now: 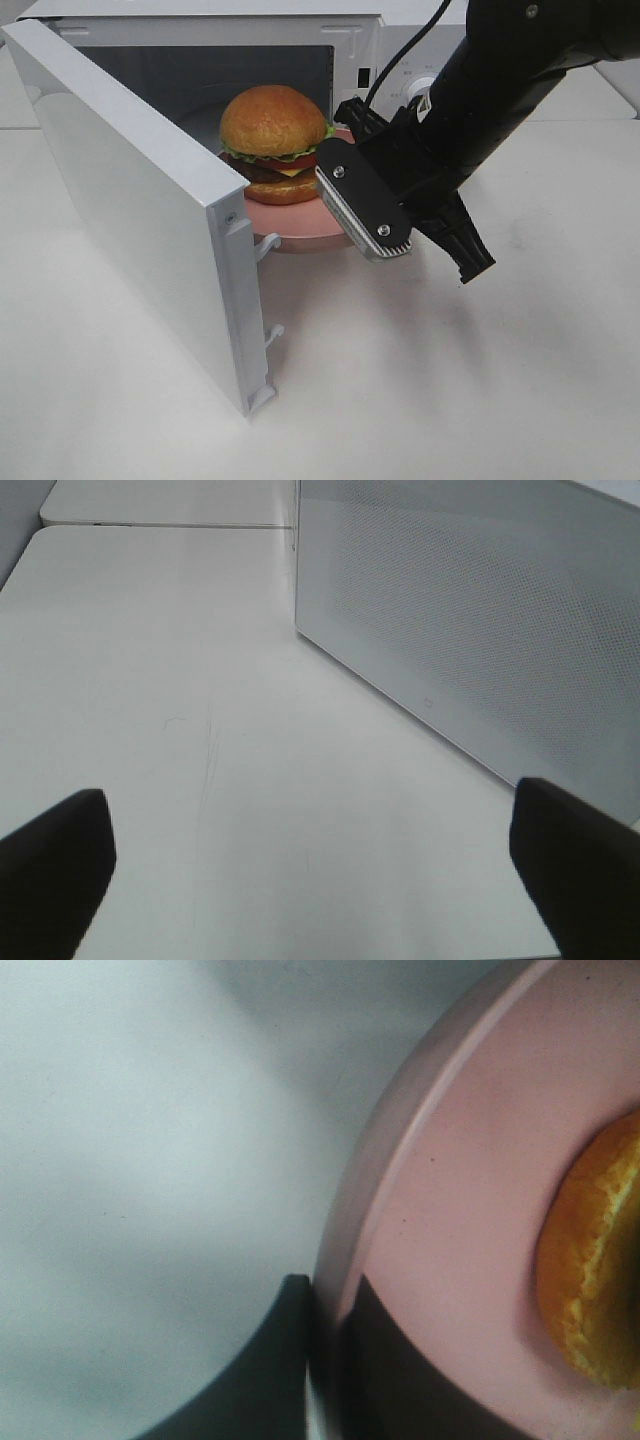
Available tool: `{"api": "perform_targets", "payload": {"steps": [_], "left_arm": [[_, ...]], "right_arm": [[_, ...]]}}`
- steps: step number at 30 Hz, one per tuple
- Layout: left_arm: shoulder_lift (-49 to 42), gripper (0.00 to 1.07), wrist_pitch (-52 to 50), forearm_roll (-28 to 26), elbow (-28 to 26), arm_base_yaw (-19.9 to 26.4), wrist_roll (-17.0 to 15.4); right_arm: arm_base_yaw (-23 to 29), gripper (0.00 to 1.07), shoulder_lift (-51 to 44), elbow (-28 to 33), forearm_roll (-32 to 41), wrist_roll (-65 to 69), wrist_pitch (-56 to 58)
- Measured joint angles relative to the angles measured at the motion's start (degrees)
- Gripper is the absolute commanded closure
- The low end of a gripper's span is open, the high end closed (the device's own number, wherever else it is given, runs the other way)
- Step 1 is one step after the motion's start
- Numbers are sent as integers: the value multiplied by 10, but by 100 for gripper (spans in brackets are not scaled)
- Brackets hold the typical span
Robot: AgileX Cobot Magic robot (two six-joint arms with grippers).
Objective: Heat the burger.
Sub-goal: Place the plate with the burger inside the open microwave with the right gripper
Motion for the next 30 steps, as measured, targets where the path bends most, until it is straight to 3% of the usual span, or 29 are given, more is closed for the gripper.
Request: {"api": "perform_targets", "payload": {"steps": [30], "left_arm": [[0, 7, 0, 0, 0, 0, 0]], "right_arm": [[13, 107, 127, -163, 11, 2, 46]]}}
